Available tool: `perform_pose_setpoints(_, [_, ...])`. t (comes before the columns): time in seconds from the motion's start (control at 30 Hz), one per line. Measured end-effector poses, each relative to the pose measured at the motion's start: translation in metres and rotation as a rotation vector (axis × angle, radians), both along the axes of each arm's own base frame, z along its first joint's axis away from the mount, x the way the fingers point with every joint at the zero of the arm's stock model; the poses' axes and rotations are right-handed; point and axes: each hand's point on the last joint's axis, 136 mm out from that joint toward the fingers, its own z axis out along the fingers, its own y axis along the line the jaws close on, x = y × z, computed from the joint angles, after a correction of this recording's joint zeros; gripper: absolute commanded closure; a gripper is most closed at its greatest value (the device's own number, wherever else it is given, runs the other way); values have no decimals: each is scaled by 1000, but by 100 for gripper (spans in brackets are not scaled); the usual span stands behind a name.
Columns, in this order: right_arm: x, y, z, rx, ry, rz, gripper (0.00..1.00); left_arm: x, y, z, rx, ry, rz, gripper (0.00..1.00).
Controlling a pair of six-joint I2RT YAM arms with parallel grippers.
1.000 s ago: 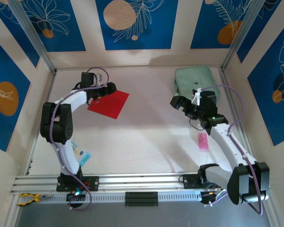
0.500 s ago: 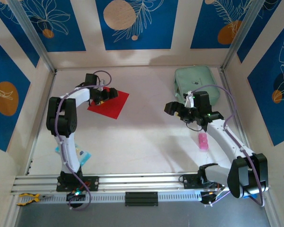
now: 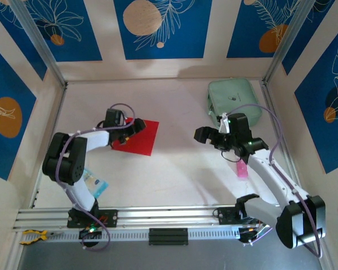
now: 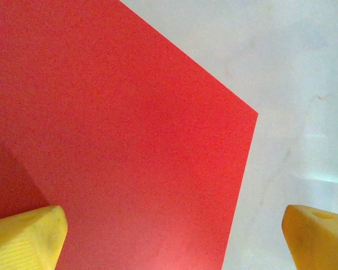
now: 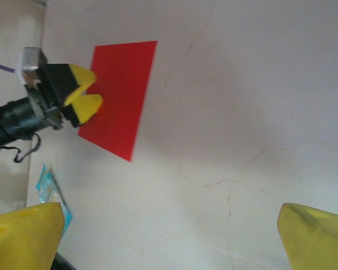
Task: Fold a paper plane with a square sheet of paper (pick it up from the middle)
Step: Move the square sheet of paper to the center of the table.
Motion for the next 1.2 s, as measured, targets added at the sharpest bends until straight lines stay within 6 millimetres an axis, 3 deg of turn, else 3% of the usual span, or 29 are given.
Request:
perform_pose_setpoints(0.17, [-12,-5,-5,77,4,-2,1,-35,-58,2,-27,-26,-15,2])
perform_pose_setpoints(0.37, [-16,-3,0,110,3,18,0,-65,-100,4,-32,-46,-23,0])
perform_pose_setpoints(0.6, [-29,7,-7,129,29,56,0,-79,-91,4,164,-100,-169,0])
perform_pose_setpoints(0.87, [-40,22,-16,120,44,91,1,-58,-95,34,297,-200,-429,0])
perform_pose_setpoints(0.97, [-43,23,-23,115,63,81,1,-57,-92,16,292,-133,-479,0])
perform_pose_setpoints(1.07, [-42,25,-23,108,60,73,1,-70,-86,-10,294,-32,-514,2])
perform_pose_setpoints(1.2, [-41,26,-26,103,59,56,1,-71,-88,-11,275,-11,-512,3])
